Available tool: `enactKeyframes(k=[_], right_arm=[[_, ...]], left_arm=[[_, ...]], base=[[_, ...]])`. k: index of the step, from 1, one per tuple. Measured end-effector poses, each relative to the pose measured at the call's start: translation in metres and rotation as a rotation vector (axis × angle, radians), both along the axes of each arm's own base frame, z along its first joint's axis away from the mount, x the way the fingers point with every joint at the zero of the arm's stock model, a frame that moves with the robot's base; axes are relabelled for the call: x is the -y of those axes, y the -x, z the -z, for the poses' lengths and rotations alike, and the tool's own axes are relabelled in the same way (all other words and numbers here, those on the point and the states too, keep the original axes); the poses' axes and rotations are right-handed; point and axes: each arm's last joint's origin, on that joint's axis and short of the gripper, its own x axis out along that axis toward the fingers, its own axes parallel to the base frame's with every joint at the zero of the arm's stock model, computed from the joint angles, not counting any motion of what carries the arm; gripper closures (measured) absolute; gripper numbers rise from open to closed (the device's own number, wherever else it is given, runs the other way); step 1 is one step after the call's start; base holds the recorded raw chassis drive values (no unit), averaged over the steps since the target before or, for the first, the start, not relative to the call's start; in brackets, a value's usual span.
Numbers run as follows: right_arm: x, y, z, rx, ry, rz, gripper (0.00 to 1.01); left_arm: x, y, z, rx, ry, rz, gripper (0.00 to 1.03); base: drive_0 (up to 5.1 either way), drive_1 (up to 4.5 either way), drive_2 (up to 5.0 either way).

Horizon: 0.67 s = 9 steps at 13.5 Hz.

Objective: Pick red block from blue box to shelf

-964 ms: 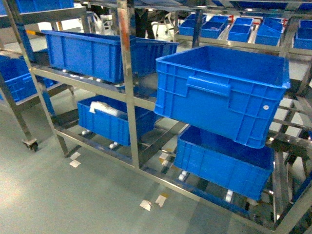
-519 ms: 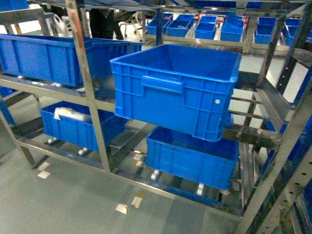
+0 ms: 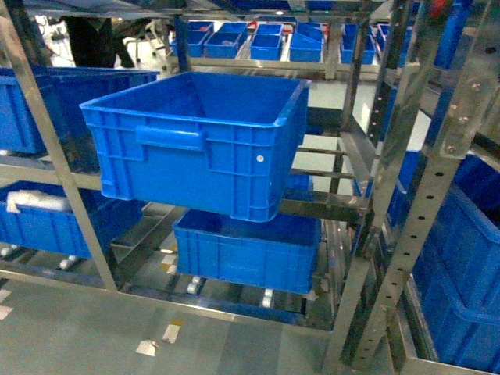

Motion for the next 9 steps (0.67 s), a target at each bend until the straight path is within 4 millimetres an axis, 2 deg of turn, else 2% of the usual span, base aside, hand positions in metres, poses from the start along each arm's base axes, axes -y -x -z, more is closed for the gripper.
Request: enactKeyframes(k=[9], right_arm=[[0.0, 0.0, 0.0, 0.0, 0.0, 0.0, 0.73]], left_arm=[[0.0, 0.0, 0.0, 0.0, 0.0, 0.0, 0.05]], base=[[0.0, 0.0, 0.0]])
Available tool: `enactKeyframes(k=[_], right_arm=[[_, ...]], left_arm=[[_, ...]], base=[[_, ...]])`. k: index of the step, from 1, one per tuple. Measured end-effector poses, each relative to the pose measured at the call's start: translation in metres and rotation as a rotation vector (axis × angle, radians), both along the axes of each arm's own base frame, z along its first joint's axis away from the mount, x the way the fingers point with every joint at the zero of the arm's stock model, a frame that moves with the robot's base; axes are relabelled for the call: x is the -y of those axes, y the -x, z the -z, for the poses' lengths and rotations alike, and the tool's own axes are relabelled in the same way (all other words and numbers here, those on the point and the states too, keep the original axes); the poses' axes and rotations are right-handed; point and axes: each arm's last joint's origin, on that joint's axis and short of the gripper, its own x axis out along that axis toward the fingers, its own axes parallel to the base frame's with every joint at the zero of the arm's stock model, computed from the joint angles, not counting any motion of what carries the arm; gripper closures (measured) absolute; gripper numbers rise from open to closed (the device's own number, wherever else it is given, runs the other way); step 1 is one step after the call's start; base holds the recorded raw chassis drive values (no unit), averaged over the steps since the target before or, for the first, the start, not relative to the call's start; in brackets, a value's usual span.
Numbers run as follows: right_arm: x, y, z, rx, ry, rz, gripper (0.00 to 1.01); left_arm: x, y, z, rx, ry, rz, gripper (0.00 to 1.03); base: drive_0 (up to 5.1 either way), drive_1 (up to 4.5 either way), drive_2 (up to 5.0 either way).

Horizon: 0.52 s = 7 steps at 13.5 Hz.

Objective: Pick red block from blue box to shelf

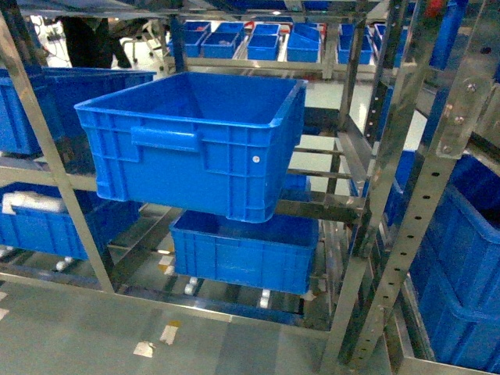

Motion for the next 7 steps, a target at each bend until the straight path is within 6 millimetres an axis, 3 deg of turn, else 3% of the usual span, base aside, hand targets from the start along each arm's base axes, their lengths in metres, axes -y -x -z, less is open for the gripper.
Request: enactKeyframes(k=[7], right_arm=[[0.0001, 0.0001, 0.0002, -0.002, 0.0, 0.001, 0.73]], left_arm=[[0.0, 0.0, -0.0001, 0.002, 0.0, 0.0, 0.05]], base=[[-4.4, 4.13, 0.7]])
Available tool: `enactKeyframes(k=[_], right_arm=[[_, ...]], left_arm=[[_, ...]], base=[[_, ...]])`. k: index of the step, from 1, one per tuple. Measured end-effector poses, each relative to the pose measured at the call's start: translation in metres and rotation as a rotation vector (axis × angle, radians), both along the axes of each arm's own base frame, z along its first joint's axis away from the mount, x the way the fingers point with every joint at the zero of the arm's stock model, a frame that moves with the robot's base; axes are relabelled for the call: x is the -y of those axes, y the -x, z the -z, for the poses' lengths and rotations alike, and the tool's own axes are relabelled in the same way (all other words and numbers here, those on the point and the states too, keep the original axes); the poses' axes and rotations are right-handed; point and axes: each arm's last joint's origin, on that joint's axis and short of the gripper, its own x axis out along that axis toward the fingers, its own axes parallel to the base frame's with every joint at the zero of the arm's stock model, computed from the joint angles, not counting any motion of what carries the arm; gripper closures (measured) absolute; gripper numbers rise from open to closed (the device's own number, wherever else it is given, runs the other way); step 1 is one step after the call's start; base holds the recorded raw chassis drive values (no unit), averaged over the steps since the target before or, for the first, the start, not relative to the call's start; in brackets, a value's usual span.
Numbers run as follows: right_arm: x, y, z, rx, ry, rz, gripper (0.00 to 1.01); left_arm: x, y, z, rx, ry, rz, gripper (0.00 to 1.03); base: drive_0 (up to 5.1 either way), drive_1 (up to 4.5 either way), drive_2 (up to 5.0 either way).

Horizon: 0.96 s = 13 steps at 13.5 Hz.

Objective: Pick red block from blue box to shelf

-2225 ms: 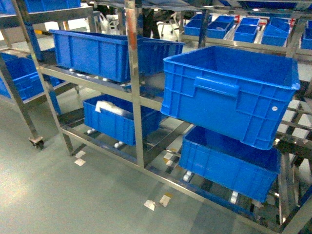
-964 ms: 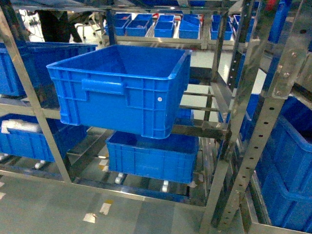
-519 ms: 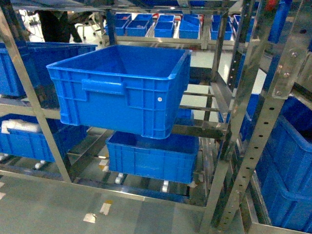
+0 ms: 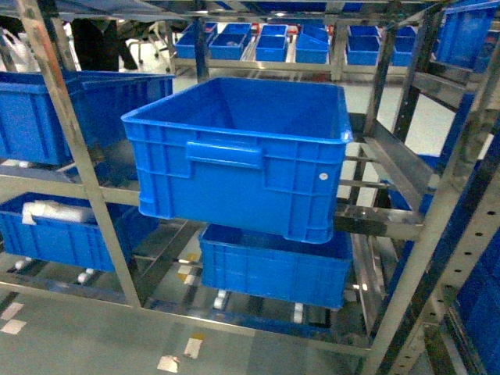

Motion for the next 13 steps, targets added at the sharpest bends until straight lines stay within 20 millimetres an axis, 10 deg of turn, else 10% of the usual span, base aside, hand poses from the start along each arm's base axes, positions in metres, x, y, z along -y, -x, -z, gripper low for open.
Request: enactKeyframes(k=[13], right_arm=[[-0.0001, -0.0001, -0.0001, 0.002, 0.0, -0.004, 0.73]], left_arm=[[0.0, 0.0, 0.0001, -0.001, 0.0, -0.001, 0.05]], base=[[-1.4, 1.21, 0.2]])
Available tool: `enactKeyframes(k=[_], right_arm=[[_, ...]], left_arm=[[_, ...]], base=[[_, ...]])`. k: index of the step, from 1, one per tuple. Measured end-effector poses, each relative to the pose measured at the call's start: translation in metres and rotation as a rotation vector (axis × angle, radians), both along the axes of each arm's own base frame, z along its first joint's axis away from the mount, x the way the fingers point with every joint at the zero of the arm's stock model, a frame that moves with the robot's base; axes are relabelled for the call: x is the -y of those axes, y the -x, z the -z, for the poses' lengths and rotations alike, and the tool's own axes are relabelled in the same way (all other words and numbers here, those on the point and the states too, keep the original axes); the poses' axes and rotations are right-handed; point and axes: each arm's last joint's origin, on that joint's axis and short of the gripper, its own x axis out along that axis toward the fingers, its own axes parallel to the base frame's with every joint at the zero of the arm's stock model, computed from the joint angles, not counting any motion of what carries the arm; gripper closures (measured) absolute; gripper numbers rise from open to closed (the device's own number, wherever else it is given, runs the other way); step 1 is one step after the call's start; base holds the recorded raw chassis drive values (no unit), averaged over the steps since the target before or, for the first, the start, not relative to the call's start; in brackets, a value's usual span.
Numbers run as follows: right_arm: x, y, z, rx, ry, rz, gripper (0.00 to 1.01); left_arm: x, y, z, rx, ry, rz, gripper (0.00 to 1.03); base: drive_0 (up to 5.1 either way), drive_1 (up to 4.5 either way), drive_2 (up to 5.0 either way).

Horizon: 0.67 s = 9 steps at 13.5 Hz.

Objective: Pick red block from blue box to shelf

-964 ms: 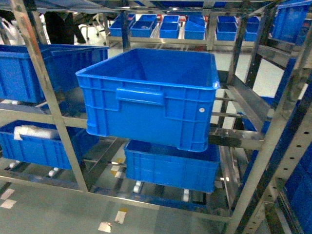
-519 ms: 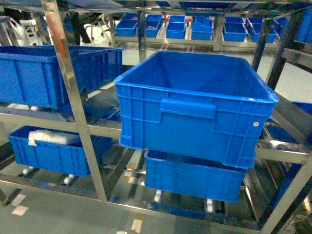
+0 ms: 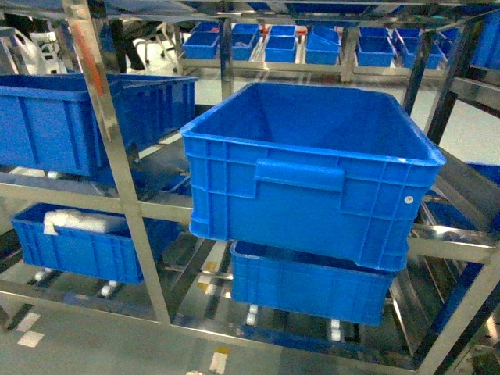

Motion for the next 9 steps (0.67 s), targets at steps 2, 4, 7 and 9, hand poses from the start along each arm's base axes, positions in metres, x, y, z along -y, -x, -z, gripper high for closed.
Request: enactKeyframes(k=[2, 4, 7, 9], right_arm=[[0.0, 0.0, 0.0, 0.0, 0.0, 0.0, 0.73], [0.0, 0.0, 0.0, 0.0, 0.0, 0.0, 0.73], [0.0, 0.0, 0.0, 0.0, 0.0, 0.0, 0.73], [0.0, 0.0, 0.0, 0.0, 0.0, 0.0, 0.73]], left_arm=[[0.0, 0.0, 0.0, 0.0, 0.0, 0.0, 0.05], [0.0, 0.0, 0.0, 0.0, 0.0, 0.0, 0.05], [0.0, 0.0, 0.0, 0.0, 0.0, 0.0, 0.05], [0.0, 0.0, 0.0, 0.0, 0.0, 0.0, 0.05]], base=[[0.0, 0.0, 0.0], [0.0, 0.0, 0.0], [0.0, 0.0, 0.0], [0.0, 0.0, 0.0]])
